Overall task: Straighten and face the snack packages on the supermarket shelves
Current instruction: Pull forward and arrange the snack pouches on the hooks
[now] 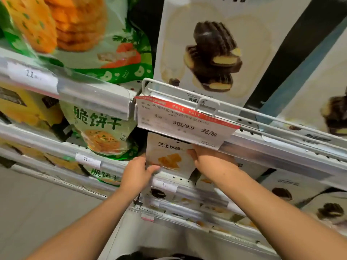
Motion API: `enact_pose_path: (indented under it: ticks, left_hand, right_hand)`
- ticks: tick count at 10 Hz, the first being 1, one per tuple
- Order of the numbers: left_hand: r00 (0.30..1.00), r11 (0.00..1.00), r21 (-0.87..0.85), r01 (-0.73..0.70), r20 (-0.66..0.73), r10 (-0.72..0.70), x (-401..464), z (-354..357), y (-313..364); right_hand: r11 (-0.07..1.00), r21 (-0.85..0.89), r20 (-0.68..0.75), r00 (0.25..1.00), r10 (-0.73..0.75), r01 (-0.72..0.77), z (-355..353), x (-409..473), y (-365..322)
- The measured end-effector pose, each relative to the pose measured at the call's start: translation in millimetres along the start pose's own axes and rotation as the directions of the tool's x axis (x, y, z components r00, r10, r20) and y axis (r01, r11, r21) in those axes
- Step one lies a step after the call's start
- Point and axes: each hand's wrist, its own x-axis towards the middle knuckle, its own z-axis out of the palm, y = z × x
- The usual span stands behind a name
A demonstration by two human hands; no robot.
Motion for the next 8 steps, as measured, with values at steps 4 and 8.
enact_pose_path:
  ticks: [4, 8]
  left_hand:
    - [0.995, 0.998, 0.032, -0.062, 0.084, 0.059, -1, -4, -5]
    - [0.936, 0.949, -0.07, -0.307, -0.201, 0.288, -63, -15, -18]
  right_hand:
    - [1.0, 0.001, -0.46, 0.888, -0.003, 0.004, 23, 10, 9]
    - [0.961, 0.229, -0.795, 0.6, 0.094, 0.153, 106, -98, 68]
